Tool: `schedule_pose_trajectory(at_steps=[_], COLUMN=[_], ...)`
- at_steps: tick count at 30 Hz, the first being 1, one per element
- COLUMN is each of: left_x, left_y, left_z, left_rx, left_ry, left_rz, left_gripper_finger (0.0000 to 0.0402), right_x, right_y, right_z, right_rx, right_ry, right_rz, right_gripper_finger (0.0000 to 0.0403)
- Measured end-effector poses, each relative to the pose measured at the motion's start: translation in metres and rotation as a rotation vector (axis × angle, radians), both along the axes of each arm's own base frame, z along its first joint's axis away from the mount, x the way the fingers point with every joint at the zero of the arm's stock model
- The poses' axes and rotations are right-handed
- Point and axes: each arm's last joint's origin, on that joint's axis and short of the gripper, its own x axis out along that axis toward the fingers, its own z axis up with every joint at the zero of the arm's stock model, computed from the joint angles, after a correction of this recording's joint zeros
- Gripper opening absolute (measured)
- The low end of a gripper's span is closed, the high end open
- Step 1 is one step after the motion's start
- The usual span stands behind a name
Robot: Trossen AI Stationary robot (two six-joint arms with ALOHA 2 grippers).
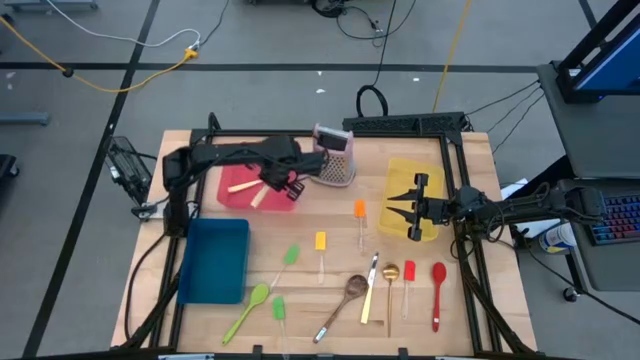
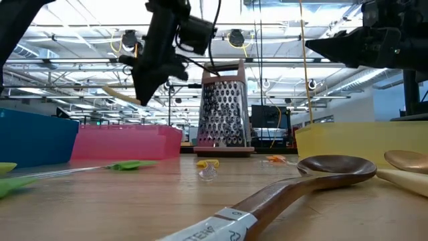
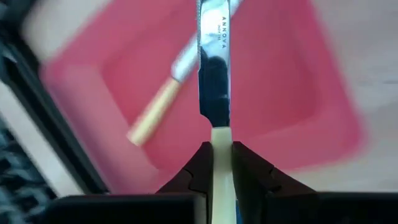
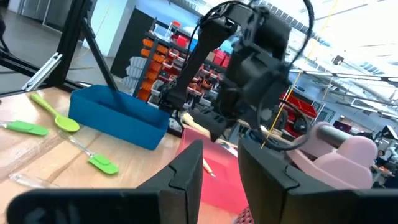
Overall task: Pick & Place Kitchen Items
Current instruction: Put the yellow knife into the red bin
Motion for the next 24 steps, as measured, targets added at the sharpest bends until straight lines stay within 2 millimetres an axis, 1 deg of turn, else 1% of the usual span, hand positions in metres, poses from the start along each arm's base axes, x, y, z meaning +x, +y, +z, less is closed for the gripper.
schedule_pose_trajectory(at_steps=[3, 6, 12, 17, 24], left_x=[-0.008, -0.019, -0.037, -0.038, -0.035], left_y=[0.009, 0.015, 0.012, 0.012, 0.014], left_z=[-0.011, -0.027, -0.055, -0.072, -0.083], left_rx=[-0.009, -0.058, -0.106, -0.110, -0.092], left_ry=[0.074, 0.148, 0.258, 0.229, 0.175], left_rz=[-0.066, -0.099, -0.083, -0.125, -0.202], left_gripper_finger=[0.0042, 0.0042, 0.0043, 0.0044, 0.0044], right_x=[0.000, 0.000, 0.000, 0.000, 0.000], right_y=[0.000, 0.000, 0.000, 0.000, 0.000], right_z=[0.000, 0.000, 0.000, 0.000, 0.000], right_rx=[0.004, 0.014, 0.017, 0.003, -0.003], right_ry=[0.002, 0.002, 0.002, 0.001, 0.002], right_rz=[0.000, 0.003, 0.003, 0.000, -0.001], right_gripper_finger=[0.0093, 0.0093, 0.0093, 0.0093, 0.0093])
